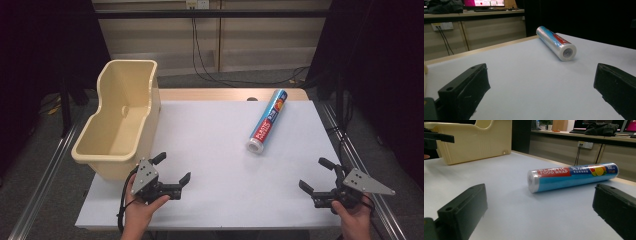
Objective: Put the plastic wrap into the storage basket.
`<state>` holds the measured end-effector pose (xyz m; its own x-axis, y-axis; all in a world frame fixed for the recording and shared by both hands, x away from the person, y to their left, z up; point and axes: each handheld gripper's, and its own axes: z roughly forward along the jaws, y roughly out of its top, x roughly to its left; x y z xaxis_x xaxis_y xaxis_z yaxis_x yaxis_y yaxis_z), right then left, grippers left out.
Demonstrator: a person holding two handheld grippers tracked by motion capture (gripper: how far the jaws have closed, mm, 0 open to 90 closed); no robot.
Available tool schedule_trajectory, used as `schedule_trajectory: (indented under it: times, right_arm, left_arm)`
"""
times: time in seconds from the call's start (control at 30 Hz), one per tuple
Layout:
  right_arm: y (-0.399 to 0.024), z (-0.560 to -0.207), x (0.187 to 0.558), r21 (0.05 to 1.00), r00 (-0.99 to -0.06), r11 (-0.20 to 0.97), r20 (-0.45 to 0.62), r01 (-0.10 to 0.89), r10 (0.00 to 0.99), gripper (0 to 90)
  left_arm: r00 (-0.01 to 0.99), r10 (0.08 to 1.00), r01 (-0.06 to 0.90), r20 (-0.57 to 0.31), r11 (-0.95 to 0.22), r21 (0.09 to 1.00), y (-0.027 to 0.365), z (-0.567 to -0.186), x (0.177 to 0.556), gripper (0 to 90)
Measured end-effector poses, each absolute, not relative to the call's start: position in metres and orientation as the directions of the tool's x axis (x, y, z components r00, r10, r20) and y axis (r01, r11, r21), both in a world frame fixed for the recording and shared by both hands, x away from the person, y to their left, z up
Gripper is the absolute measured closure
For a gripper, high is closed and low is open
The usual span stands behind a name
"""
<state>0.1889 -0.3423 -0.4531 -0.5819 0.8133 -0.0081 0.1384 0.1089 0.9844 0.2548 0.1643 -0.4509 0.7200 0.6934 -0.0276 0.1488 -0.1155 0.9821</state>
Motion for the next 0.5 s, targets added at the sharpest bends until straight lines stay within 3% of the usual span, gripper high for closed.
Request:
schedule_trajectory:
  times: [0.5]
  right_arm:
    - [-0.341, -0.453, 0.188, 0.984, -0.582, 0.109, -0.009, 0.138, 0.813, 0.0]
  left_arm:
    - [0.739, 0.672, 0.194, -0.048, -0.143, 0.97, 0.116, -0.452, 0.271, 0.0]
